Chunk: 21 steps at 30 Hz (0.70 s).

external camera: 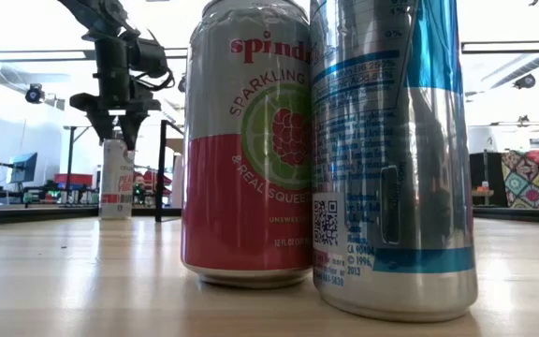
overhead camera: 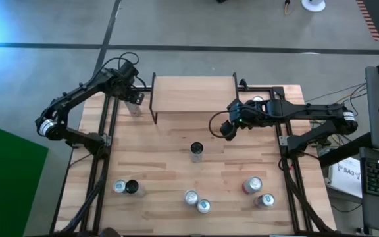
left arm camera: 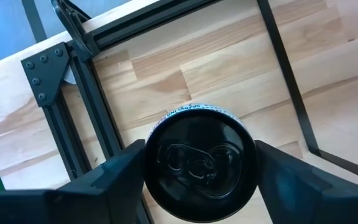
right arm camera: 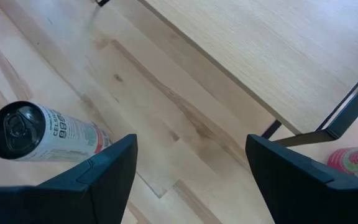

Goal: Place canned beverage on shelf
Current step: Put the top white-pink soda can on the shelf

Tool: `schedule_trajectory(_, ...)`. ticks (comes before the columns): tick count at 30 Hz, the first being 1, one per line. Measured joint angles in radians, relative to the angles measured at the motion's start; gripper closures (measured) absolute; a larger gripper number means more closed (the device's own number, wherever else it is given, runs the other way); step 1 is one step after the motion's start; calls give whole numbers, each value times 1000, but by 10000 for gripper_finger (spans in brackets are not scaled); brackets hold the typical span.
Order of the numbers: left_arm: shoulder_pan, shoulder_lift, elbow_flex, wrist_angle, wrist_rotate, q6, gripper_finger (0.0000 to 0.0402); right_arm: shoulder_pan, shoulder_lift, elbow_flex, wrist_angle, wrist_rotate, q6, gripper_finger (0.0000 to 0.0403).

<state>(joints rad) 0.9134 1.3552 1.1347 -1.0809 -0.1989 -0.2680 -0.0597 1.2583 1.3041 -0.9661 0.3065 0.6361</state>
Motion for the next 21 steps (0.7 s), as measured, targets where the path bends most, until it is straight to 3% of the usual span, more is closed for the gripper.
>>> schedule_trajectory(11,0,-65,64,-79,8,54,146,0,0,0,-4,3,-6,115)
schedule_trajectory(21,-4,-46,359,-275,101,201,143,0,0,0,-2,9,-26,115)
